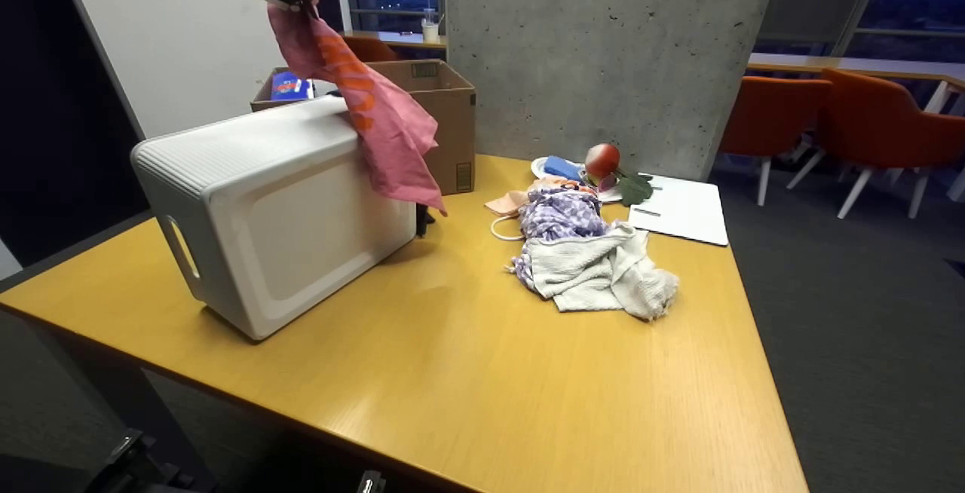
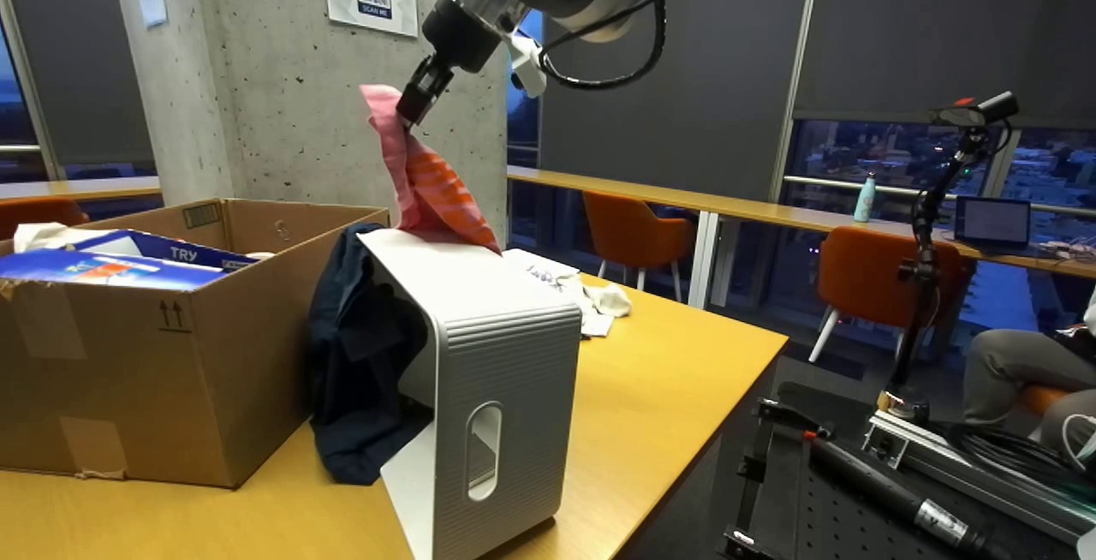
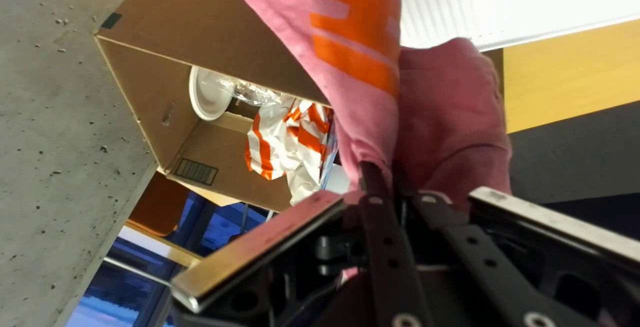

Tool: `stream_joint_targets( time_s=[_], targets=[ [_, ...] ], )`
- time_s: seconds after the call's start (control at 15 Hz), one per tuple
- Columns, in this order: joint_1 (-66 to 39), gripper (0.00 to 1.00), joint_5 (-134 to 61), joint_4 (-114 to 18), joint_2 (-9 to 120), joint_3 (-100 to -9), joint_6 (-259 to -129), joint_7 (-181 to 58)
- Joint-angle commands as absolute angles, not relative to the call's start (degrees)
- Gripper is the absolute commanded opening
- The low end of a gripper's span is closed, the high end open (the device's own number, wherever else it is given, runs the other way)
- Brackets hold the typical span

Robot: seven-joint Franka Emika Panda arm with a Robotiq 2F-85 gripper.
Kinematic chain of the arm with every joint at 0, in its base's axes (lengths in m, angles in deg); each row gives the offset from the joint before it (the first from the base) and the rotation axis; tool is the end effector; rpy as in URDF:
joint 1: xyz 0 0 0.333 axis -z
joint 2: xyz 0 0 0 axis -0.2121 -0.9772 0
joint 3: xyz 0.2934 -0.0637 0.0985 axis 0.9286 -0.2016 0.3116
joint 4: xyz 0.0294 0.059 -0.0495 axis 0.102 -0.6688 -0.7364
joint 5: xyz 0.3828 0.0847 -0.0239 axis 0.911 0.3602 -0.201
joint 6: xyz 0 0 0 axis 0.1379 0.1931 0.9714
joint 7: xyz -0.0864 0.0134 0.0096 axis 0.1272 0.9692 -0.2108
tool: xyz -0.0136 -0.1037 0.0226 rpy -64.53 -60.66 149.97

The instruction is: Put the dark blue and pink clothes on the white basket

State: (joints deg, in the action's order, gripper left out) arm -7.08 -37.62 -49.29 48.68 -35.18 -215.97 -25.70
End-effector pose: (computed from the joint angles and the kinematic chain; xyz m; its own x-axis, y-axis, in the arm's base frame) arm 0.7061 0.1027 0.4710 0.5504 0.6035 0.5769 0.5515 -0.7816 0.2914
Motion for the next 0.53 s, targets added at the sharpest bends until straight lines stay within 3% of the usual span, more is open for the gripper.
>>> stream_joint_targets(
  time_s=[0.0, 0.47],
  targets=[
    [-6.7, 0.01, -34.3, -46.5, 46.0, -34.0, -213.8, -21.3],
    [-7.0, 0.01, -33.4, -43.9, 41.3, -33.8, -212.9, -19.6]
  ],
)
